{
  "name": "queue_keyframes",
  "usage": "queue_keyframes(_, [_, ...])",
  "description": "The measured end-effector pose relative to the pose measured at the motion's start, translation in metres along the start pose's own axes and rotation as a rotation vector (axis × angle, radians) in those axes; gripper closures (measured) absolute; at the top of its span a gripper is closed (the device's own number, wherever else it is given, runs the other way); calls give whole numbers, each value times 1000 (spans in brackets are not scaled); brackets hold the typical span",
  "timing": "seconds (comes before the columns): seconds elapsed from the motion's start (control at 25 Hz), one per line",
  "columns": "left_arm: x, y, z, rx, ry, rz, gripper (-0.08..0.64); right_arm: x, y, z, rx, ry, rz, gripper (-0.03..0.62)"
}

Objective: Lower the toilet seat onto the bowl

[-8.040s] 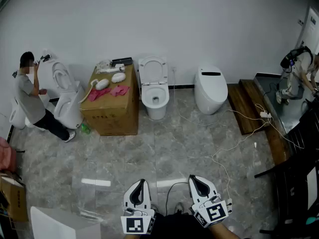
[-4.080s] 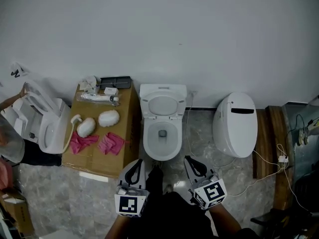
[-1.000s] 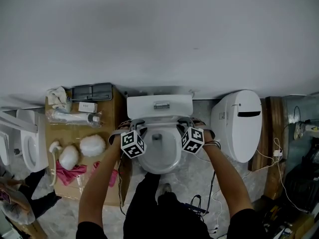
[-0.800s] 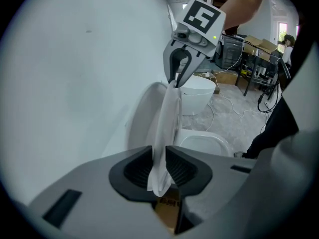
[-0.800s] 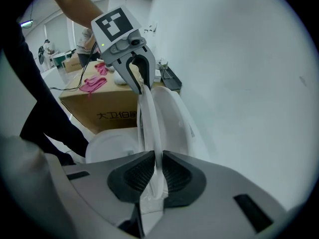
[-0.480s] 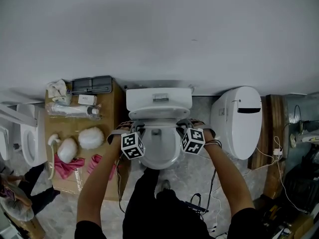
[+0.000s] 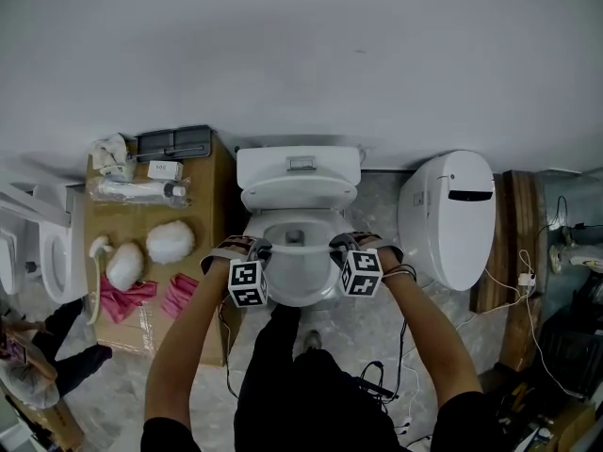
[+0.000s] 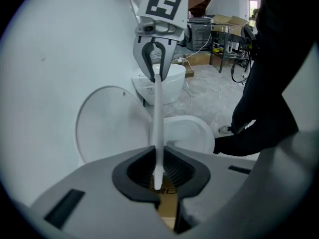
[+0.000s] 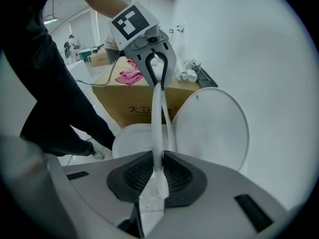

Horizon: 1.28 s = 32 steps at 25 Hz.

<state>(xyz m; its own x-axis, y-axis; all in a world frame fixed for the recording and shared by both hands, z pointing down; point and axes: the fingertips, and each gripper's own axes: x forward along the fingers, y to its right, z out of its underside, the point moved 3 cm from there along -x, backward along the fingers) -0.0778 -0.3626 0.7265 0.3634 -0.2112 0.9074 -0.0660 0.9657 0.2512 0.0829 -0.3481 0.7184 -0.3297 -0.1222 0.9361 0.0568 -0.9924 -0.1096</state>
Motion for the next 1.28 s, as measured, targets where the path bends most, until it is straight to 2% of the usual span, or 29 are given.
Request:
queue_keyframes(0.28, [10,57,2,99,-10,32,495,18,-58,8,-71,5,-42,500])
queue_keyframes(0.52, [21,109,6,146,-20,127,486,44,-110,13,-132,-15,-73,482])
queue_keyframes(0.96, [57,181,16,200,-49,66,476,94,-176,31,-157,-15,-11,458])
queue_keyframes(1.12, [75,206,23,198,-52,63,471,117,-198,39,-174,-20,-15,445])
queue_keyframes(1.28, [95,228,29,229,-74,81,466,143,-220,49,-188,-26,-33,431])
